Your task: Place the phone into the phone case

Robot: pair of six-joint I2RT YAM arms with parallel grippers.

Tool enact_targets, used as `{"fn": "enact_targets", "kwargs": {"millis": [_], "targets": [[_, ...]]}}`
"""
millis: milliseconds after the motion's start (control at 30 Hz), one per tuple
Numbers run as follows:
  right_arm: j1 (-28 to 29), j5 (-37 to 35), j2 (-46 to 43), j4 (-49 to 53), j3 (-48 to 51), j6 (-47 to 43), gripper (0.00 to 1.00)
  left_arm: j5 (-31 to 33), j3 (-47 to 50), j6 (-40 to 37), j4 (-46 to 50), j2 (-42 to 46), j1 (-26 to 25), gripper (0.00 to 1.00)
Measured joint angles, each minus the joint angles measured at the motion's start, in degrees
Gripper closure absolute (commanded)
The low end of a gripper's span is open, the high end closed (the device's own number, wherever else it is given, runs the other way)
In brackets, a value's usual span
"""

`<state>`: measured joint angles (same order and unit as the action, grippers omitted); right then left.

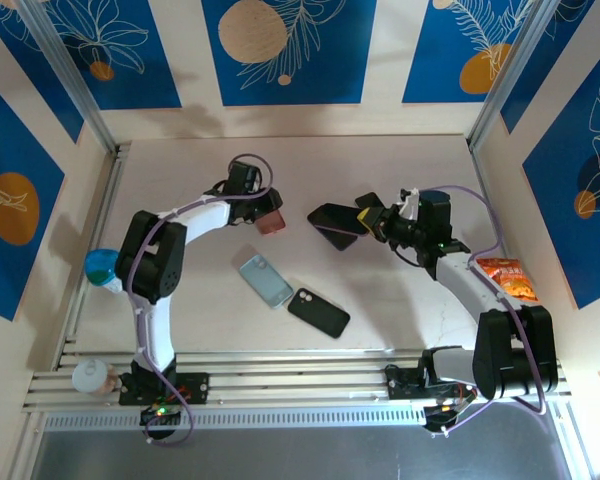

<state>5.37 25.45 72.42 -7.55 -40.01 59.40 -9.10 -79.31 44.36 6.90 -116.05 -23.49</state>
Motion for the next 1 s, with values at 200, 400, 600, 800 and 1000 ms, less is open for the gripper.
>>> {"fn": "enact_targets", "kwargs": {"millis": [200, 400, 600, 800, 1000], "targets": [[-1.75, 1.25, -0.57, 0.85, -0.09, -0.22, 1.0, -0.48, 0.09, -0.35, 4.26, -0.28, -0.92, 0.55], [-2.75, 3.08, -1.97, 0.98, -0.07, -0.2, 1.0, -0.48, 1.07, 1.03, 6.56, -0.28, -5.18, 0.55], [-4.13, 4.15, -5.55, 1.75, 0.39, -0.22, 1.0, -0.55, 1.07, 3.56, 6.84, -0.28, -8.26, 0.56], [-5.35, 5.01, -8.94, 3.39, 2.1, -0.42, 1.0, -1.88, 1.16, 6.47, 5.51, -0.28, -8.68, 0.56], [-4.55, 4.76, -9.22, 4.61, 3.37, -0.79, 1.0, -3.39, 1.18, 7.85, 3.58, 1.29, -7.54, 0.54]]}}
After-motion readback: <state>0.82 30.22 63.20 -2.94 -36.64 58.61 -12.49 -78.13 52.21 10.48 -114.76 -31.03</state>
